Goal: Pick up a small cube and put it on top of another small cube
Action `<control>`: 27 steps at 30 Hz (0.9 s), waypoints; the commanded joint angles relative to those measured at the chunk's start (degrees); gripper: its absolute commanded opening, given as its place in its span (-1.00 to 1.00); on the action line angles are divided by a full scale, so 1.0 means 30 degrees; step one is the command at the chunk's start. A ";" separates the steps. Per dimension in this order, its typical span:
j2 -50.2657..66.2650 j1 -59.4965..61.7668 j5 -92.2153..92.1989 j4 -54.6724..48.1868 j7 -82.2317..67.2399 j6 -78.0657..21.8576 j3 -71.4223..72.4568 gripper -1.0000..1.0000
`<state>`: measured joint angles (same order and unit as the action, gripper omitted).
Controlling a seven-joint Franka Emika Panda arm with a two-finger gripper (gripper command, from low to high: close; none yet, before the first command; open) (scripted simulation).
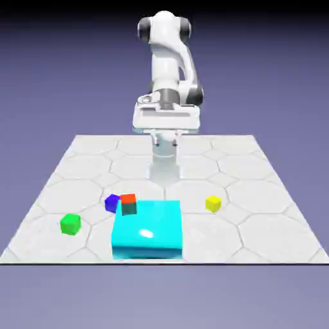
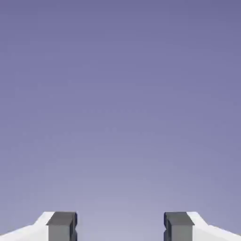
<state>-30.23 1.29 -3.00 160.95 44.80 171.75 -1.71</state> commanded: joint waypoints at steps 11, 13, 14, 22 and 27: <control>0.7394 0.5999 -0.9138 -0.0171 0.7109 -0.6851 -0.5210 0.00; 0.8738 0.7090 -1.0799 -0.0202 0.8402 -0.8096 -0.6158 0.00; 0.9410 0.7635 -1.1629 -0.0218 0.9048 -0.8719 -0.6631 0.00; 1.2036 0.8495 -1.5280 -0.0686 0.8139 -0.9035 -0.6343 0.00; 1.4848 0.8657 -1.9430 -0.1431 0.5118 -0.8111 -0.4758 0.00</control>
<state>14.32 27.26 -61.29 156.65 60.15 147.42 -15.99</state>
